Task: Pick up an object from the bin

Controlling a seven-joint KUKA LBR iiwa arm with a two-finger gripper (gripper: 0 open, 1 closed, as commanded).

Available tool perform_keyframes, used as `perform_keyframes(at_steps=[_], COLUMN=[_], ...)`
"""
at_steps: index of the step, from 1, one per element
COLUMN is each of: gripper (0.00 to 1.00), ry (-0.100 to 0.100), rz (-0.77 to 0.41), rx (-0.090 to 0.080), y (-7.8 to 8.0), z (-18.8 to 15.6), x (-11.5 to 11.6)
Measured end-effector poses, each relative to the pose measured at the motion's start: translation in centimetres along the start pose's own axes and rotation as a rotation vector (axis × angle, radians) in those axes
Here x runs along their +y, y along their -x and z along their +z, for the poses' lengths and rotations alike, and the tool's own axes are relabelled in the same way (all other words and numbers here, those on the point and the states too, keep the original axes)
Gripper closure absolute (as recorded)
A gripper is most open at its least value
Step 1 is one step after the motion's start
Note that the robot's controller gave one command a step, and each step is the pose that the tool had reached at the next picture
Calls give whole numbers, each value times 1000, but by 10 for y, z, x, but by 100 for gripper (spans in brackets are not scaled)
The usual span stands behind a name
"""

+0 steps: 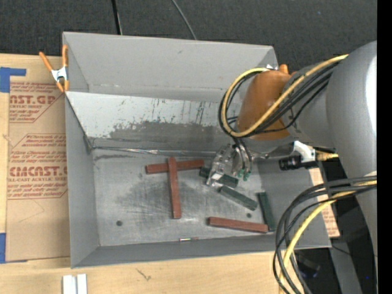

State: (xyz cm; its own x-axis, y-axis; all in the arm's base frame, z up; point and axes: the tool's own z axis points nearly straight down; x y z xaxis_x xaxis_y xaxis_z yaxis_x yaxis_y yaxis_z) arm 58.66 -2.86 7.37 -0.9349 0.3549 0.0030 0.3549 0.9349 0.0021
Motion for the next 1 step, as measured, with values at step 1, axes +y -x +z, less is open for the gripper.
perform_keyframes(at_steps=[1], gripper=[100], ry=[-2], rz=[1], rx=[3], y=[-2], z=[-12], x=[-1])
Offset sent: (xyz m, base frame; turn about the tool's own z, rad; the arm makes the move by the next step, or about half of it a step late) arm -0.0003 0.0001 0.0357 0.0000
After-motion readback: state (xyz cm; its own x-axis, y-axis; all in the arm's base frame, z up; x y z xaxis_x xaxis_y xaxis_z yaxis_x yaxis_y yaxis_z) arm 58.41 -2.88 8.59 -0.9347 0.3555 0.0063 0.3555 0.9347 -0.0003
